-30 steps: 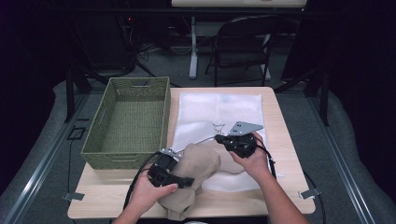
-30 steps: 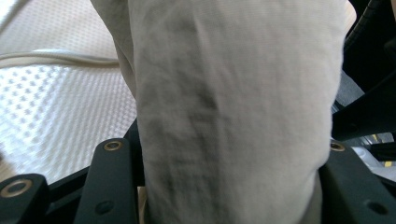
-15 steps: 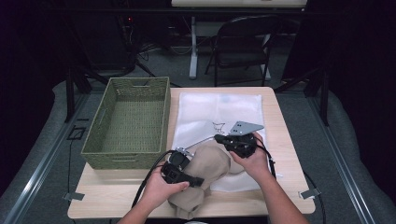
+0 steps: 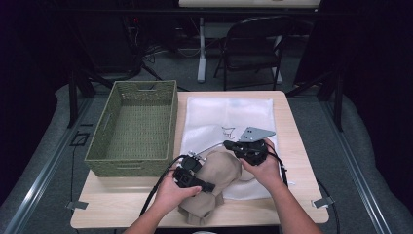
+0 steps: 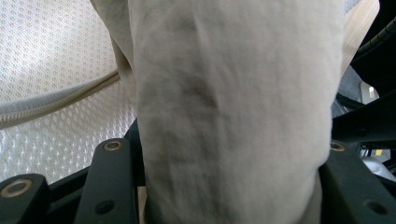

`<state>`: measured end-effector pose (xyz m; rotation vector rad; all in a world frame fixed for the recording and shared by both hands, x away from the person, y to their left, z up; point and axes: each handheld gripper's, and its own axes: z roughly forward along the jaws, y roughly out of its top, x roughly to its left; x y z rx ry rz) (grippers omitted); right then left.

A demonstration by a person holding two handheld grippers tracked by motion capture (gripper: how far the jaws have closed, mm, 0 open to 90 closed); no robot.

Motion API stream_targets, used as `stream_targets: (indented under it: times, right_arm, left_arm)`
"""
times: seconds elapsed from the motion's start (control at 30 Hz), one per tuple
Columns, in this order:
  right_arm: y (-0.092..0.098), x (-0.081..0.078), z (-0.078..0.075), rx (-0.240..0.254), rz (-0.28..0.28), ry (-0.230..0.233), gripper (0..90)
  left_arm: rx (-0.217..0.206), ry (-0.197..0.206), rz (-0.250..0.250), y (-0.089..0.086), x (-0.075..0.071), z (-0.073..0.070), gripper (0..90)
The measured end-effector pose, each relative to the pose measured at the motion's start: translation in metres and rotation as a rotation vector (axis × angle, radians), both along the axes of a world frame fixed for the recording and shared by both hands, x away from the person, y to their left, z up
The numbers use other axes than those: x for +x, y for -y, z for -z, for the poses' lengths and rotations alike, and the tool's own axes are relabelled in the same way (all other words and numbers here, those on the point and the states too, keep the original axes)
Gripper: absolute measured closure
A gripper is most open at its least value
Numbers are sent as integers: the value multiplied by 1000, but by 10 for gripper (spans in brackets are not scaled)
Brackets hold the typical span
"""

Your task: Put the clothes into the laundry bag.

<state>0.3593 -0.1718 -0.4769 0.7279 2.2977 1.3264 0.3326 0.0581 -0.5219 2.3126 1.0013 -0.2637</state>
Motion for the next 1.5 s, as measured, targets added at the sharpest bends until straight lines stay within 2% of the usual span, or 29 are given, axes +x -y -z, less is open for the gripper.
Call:
stream_targets:
  times: [0.23, 0.33, 0.47, 0.6, 0.8, 1.0, 1.3, 1.5]
  right_arm:
    - [-5, -3, 2, -22, -7, 7, 890]
    - [-4, -3, 1, -19, -8, 7, 890]
    - [-4, -4, 0, -10, -9, 7, 890]
    - [-3, -5, -1, -1, -13, 9, 890]
    - [-3, -6, -3, 3, -17, 13, 890]
    - [-3, -7, -3, 10, -23, 14, 889]
    - [-3, -7, -5, 18, -24, 18, 890]
    - [-2, -7, -4, 23, -20, 19, 890]
  left_arm:
    - [-18, -28, -29, 1, 10, 6, 468]
    - [-38, -50, -43, -1, 14, 4, 468]
    - [-47, -56, -47, -2, 17, 1, 468]
    - [-23, -39, -51, -1, 22, -4, 468]
    - [2, -49, -61, 3, 28, -4, 468]
    - [-14, -51, -77, 5, 29, -8, 467]
    - [-15, -37, -80, 10, 34, -11, 465]
    - [-18, -30, -99, 14, 37, -12, 464]
